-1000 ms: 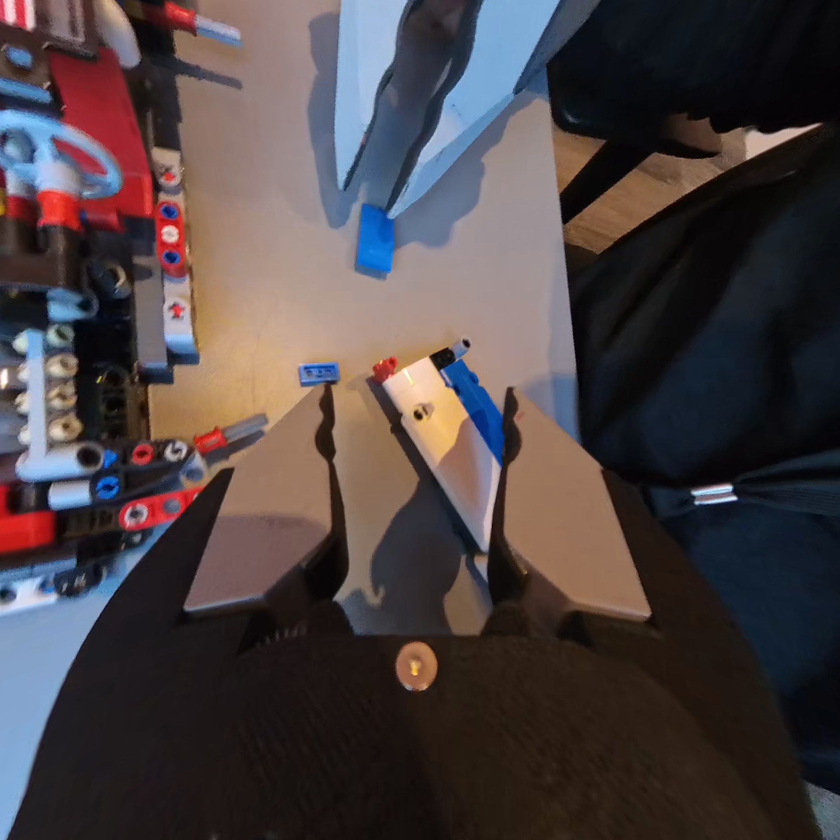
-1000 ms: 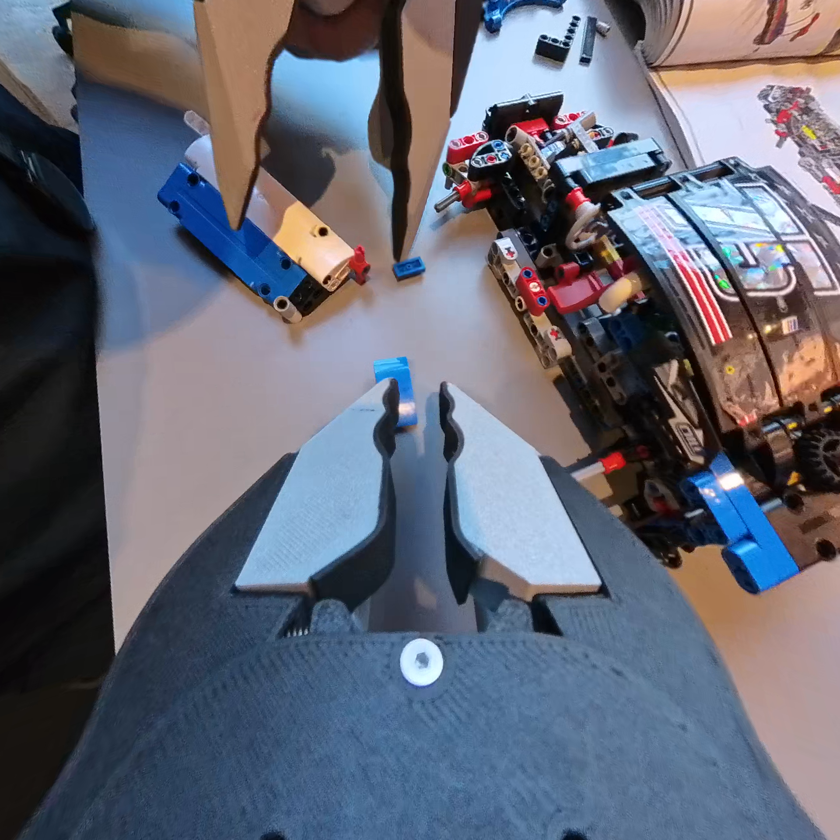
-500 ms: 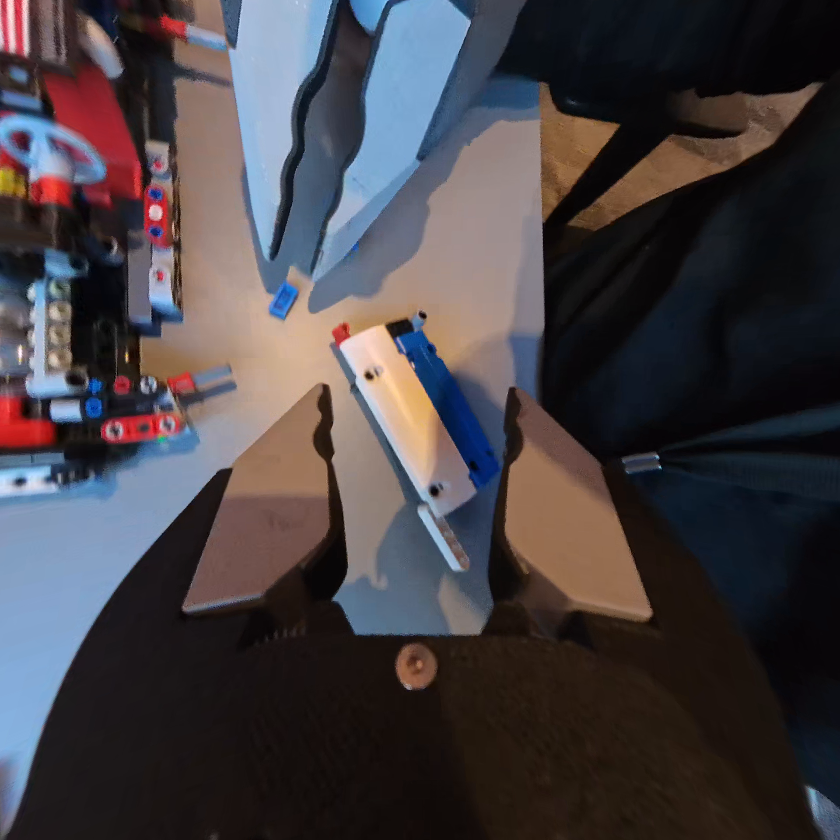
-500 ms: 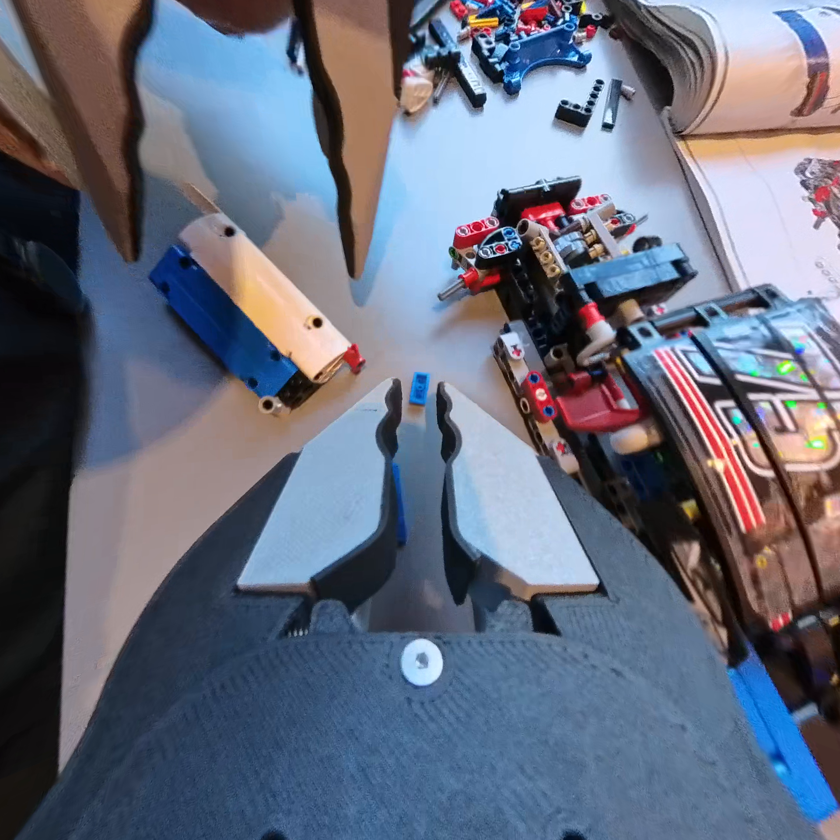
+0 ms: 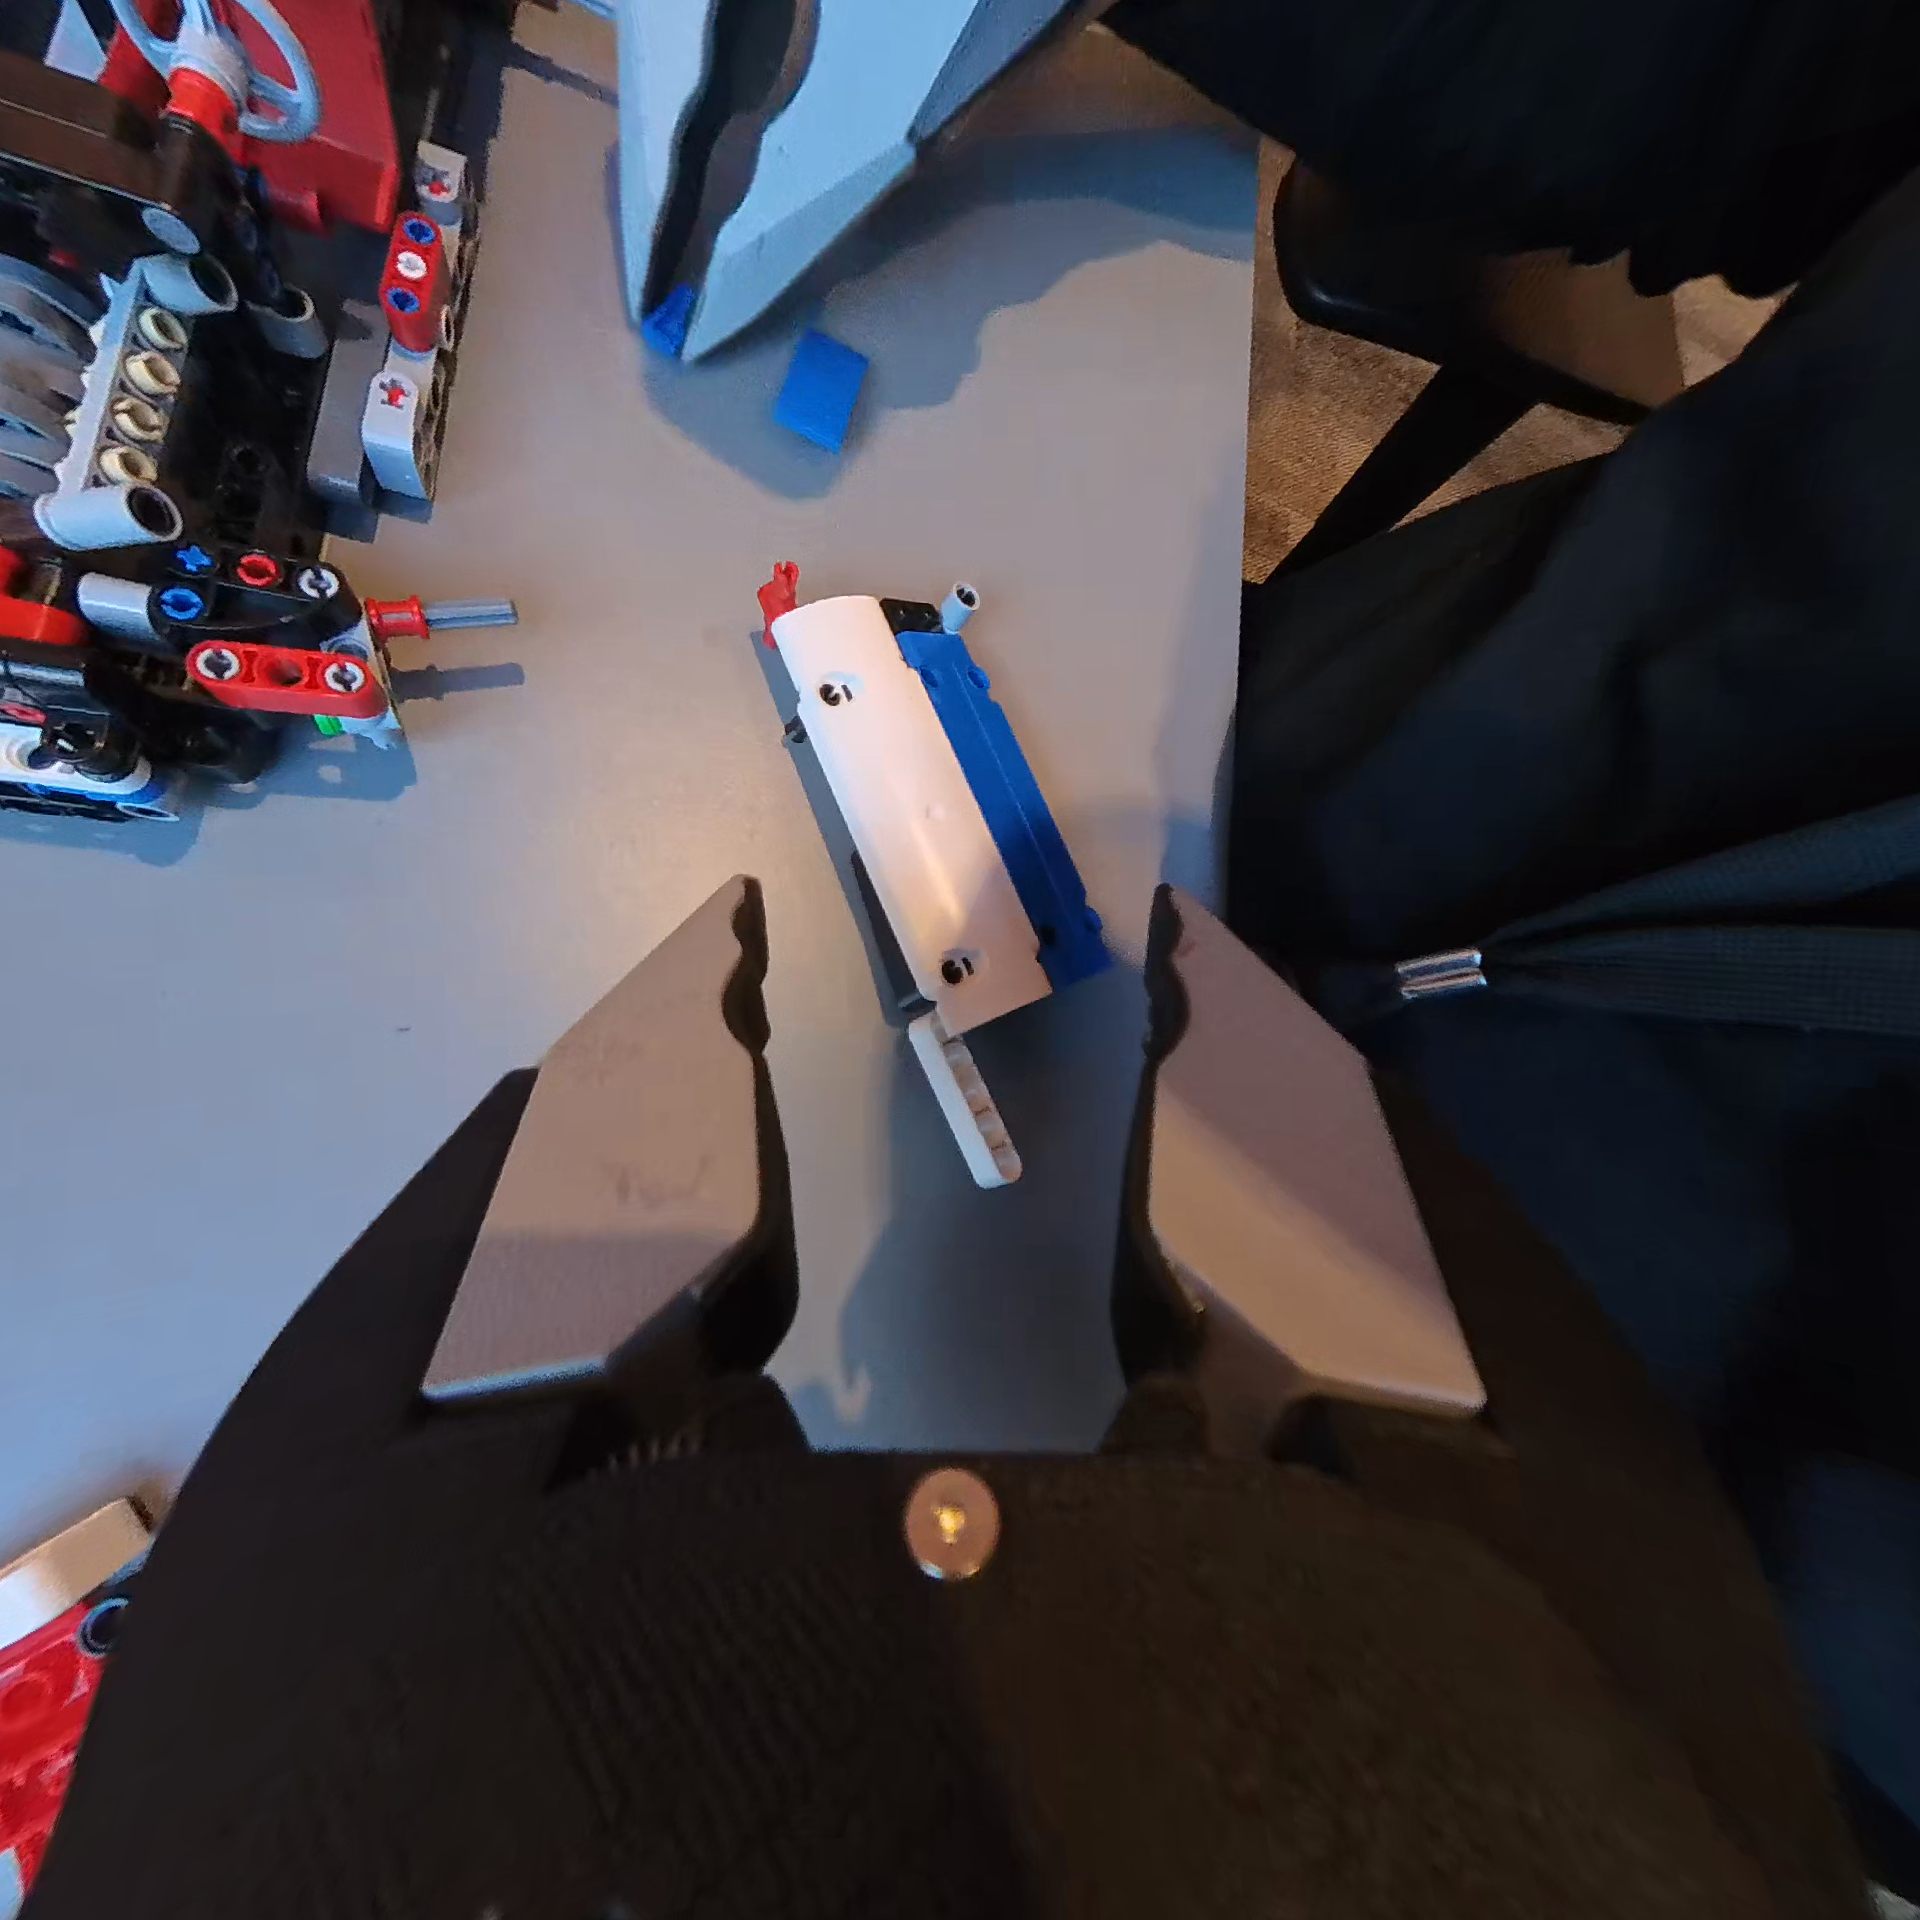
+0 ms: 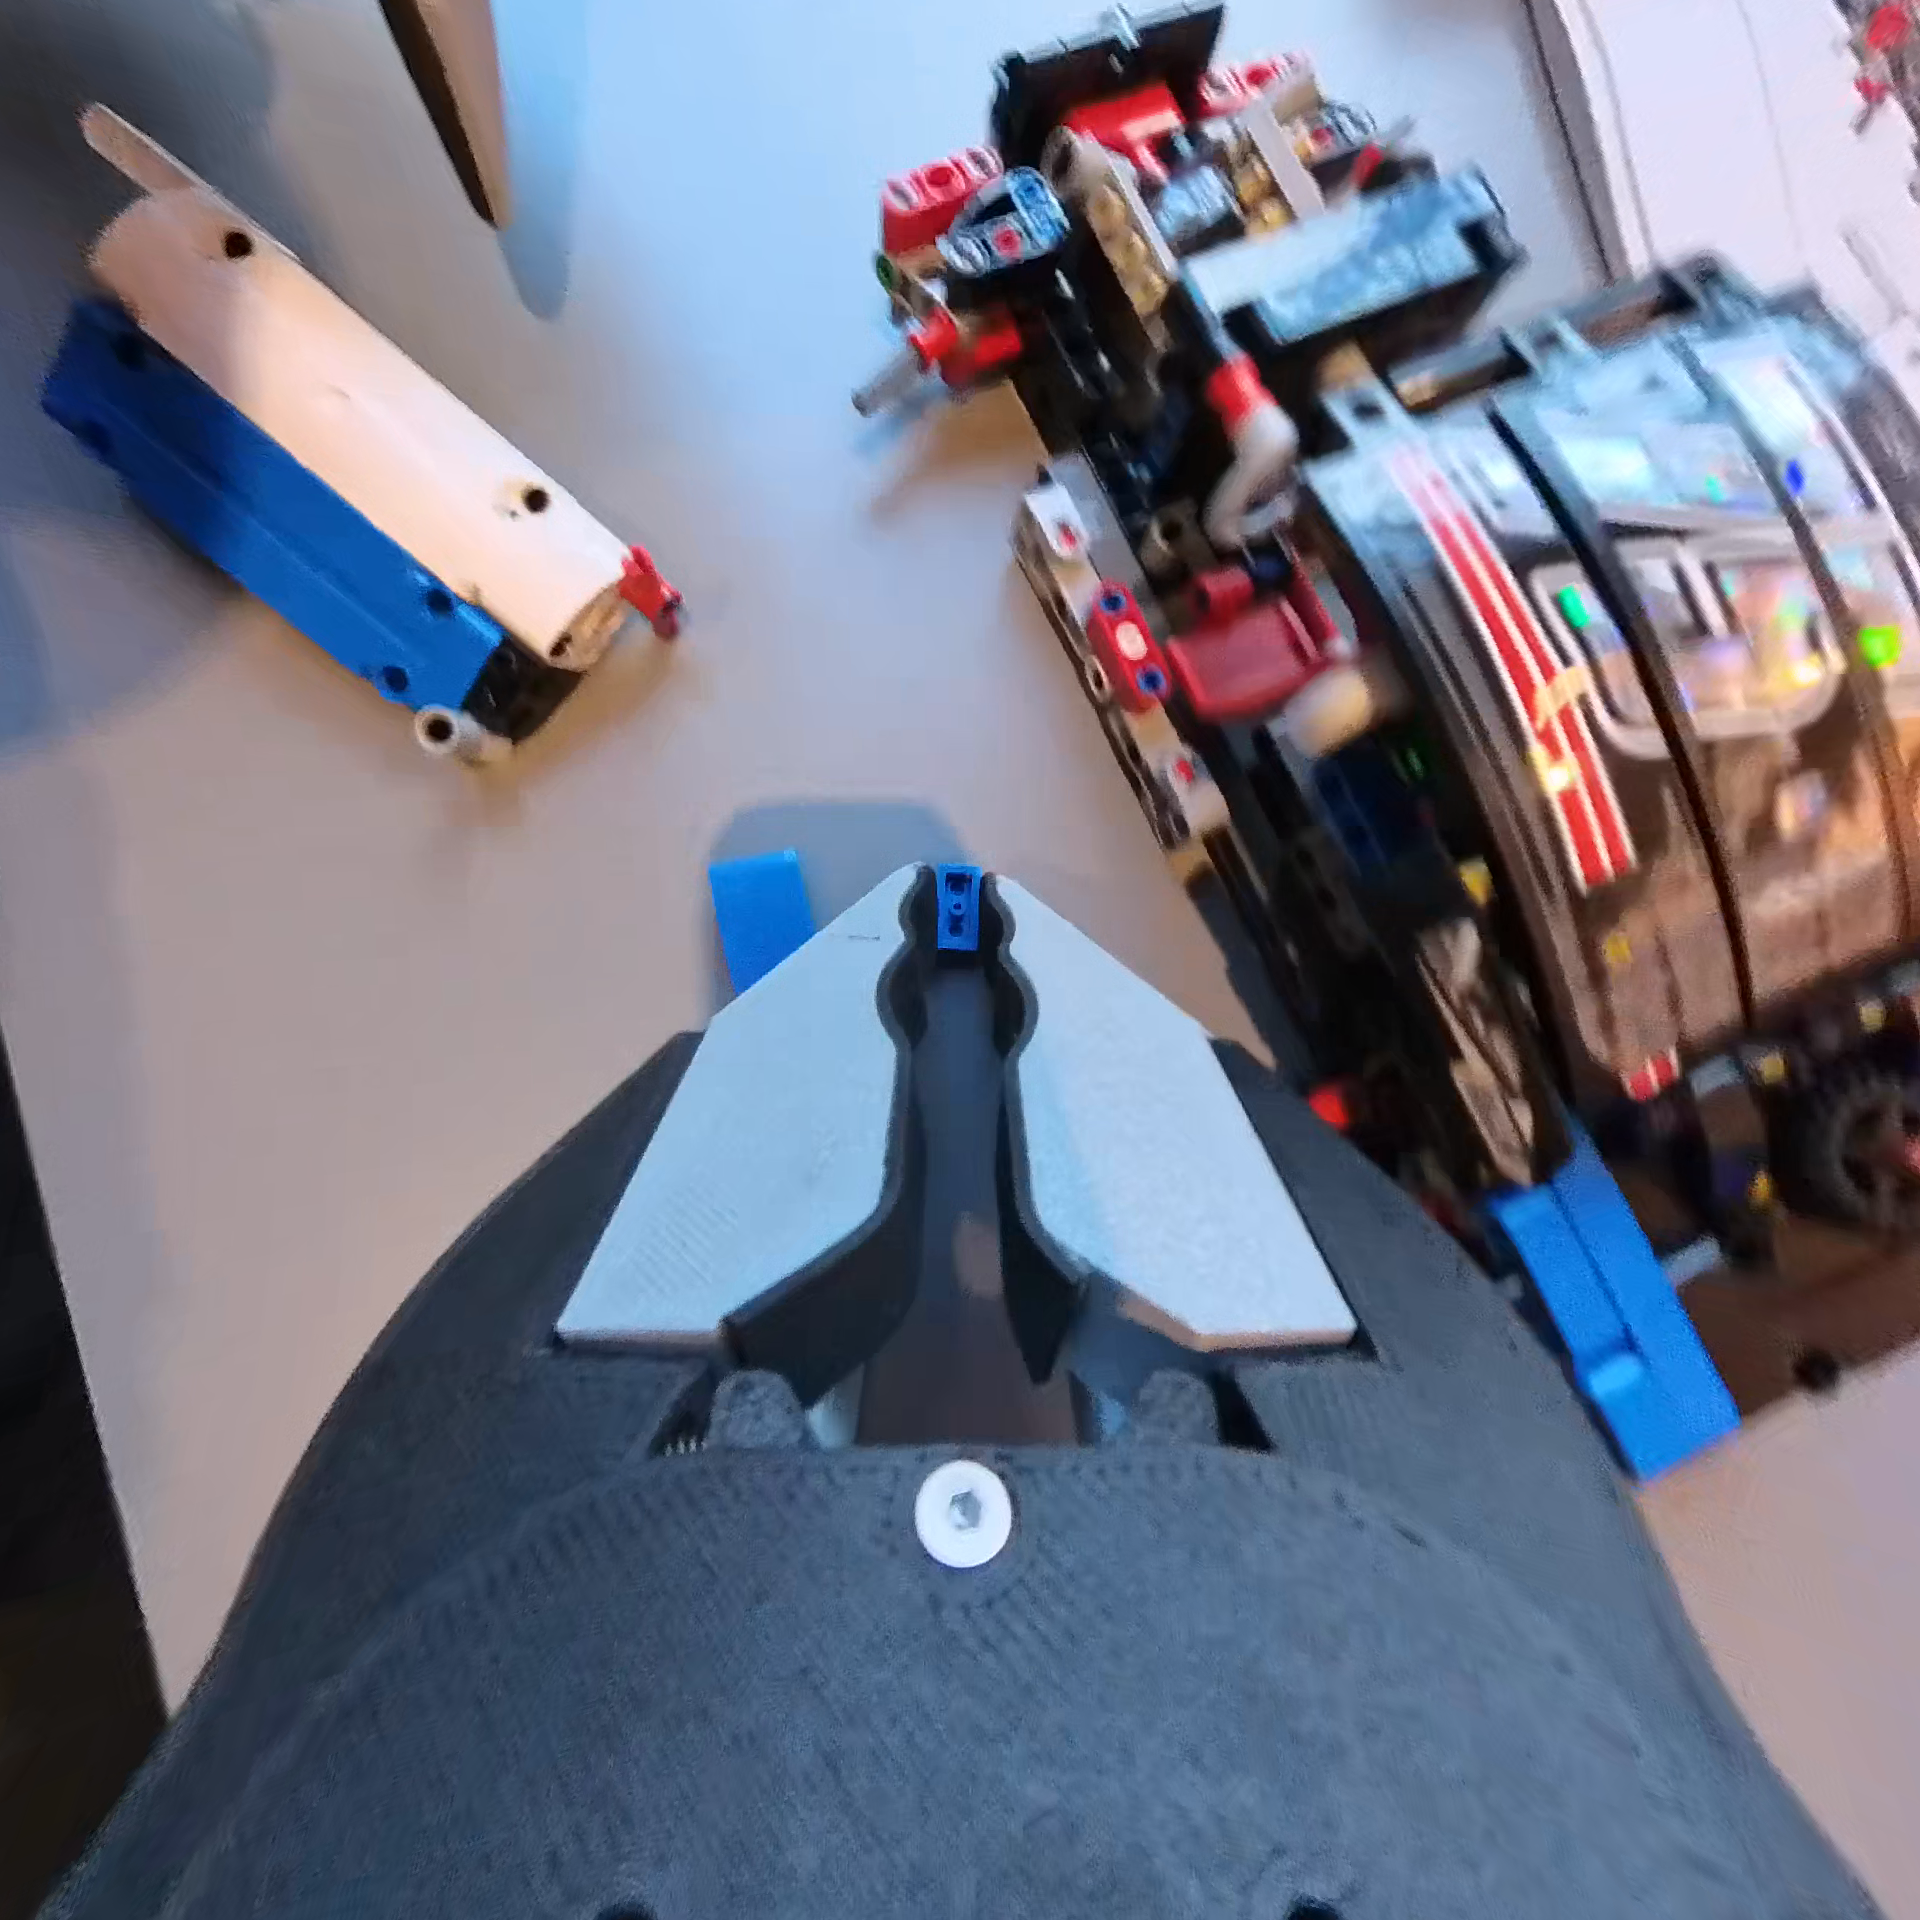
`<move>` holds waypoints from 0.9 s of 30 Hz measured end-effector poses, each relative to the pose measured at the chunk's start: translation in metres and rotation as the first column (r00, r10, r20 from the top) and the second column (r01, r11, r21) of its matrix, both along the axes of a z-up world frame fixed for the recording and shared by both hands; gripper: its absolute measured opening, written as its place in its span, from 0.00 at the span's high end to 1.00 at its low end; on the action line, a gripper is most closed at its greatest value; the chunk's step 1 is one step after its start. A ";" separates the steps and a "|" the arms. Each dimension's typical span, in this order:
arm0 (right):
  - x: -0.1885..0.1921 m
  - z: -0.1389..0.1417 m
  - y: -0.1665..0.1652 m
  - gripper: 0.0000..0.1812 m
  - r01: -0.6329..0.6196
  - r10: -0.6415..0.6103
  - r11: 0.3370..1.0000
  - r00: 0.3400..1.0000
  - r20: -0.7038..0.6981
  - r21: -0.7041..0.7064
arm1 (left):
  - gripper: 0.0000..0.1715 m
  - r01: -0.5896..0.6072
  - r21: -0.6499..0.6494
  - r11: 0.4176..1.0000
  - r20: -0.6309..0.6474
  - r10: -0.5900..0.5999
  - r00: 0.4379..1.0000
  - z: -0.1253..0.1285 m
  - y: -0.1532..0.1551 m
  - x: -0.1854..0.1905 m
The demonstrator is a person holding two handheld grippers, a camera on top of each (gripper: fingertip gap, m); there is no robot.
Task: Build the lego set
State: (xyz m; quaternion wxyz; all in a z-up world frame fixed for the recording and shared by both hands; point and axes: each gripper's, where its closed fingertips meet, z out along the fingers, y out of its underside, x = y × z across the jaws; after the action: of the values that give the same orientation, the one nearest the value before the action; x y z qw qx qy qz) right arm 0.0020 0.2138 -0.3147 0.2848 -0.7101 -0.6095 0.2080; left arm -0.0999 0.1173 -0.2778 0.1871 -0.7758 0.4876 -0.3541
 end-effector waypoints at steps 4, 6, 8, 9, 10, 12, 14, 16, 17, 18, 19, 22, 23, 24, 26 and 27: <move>0.029 0.000 -0.002 0.97 0.080 -0.081 0.996 0.997 -0.014 -0.036 | 0.59 0.005 0.003 1.000 0.007 -0.005 1.000 0.000 0.002 -0.001; 0.036 0.001 -0.006 0.97 0.102 -0.104 0.994 0.994 -0.031 -0.040 | 0.59 0.002 -0.002 1.000 0.012 -0.002 1.000 -0.001 0.003 0.000; 0.039 0.004 -0.008 0.97 0.120 -0.121 0.993 0.991 -0.062 -0.025 | 0.60 -0.007 0.008 1.000 0.019 0.006 1.000 0.000 0.005 0.000; 0.039 0.007 -0.009 0.97 0.128 -0.129 0.992 0.988 -0.082 -0.018 | 0.60 -0.009 0.019 1.000 0.027 0.009 1.000 0.001 0.006 0.001; 0.040 0.009 -0.010 0.97 0.129 -0.130 0.991 0.987 -0.098 -0.021 | 0.61 -0.013 0.031 0.999 0.035 0.012 0.999 0.001 0.007 0.001; 0.041 0.014 -0.013 0.97 0.124 -0.127 0.992 0.983 -0.130 -0.030 | 0.61 -0.032 0.055 0.998 0.048 0.029 0.998 0.001 0.011 0.001; 0.040 0.017 -0.016 0.97 0.121 -0.129 0.991 0.978 -0.164 -0.061 | 0.61 -0.054 0.074 0.996 0.068 0.048 0.996 0.002 0.013 0.001; 0.036 0.025 -0.018 0.97 0.122 -0.142 0.987 0.967 -0.209 -0.105 | 0.61 -0.067 0.113 0.991 0.084 0.058 0.995 0.004 0.016 0.001; 0.031 0.031 -0.018 0.97 0.121 -0.148 0.985 0.958 -0.246 -0.125 | 0.61 -0.068 0.150 0.986 0.089 0.055 0.995 0.007 0.017 0.000; 0.025 0.039 -0.018 0.97 0.115 -0.154 0.982 0.945 -0.287 -0.148 | 0.62 -0.074 0.203 0.976 0.087 0.057 0.995 0.010 0.021 0.000; 0.018 0.048 -0.019 0.97 0.099 -0.154 0.979 0.932 -0.329 -0.177 | 0.64 -0.079 0.265 0.961 0.079 0.060 0.995 0.012 0.025 -0.001; -0.005 0.068 -0.026 0.97 0.012 -0.121 0.966 0.902 -0.414 -0.257 | 0.76 -0.079 0.435 0.897 0.073 0.053 0.996 0.022 0.037 0.002; -0.012 0.072 -0.028 0.97 -0.014 -0.107 0.963 0.897 -0.430 -0.270 | 0.82 -0.076 0.476 0.876 0.084 0.040 0.996 0.026 0.039 0.004; -0.017 0.074 -0.030 0.97 -0.037 -0.095 0.959 0.893 -0.441 -0.281 | 0.85 -0.074 0.513 0.855 0.098 0.027 0.995 0.029 0.042 0.006; -0.026 0.079 -0.032 0.97 -0.070 -0.084 0.949 0.884 -0.460 -0.308 | 0.89 -0.079 0.557 0.827 0.120 0.014 0.993 0.035 0.048 0.009; -0.030 0.082 -0.033 0.98 -0.090 -0.081 0.941 0.876 -0.475 -0.327 | 0.89 -0.077 0.562 0.823 0.126 0.006 0.992 0.036 0.051 0.009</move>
State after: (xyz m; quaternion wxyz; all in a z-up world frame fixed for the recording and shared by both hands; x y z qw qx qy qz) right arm -0.0283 0.1806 -0.2328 0.3005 -0.6724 -0.4760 0.4806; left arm -0.0904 0.1680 -0.2415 0.4448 -0.6735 0.5417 -0.2349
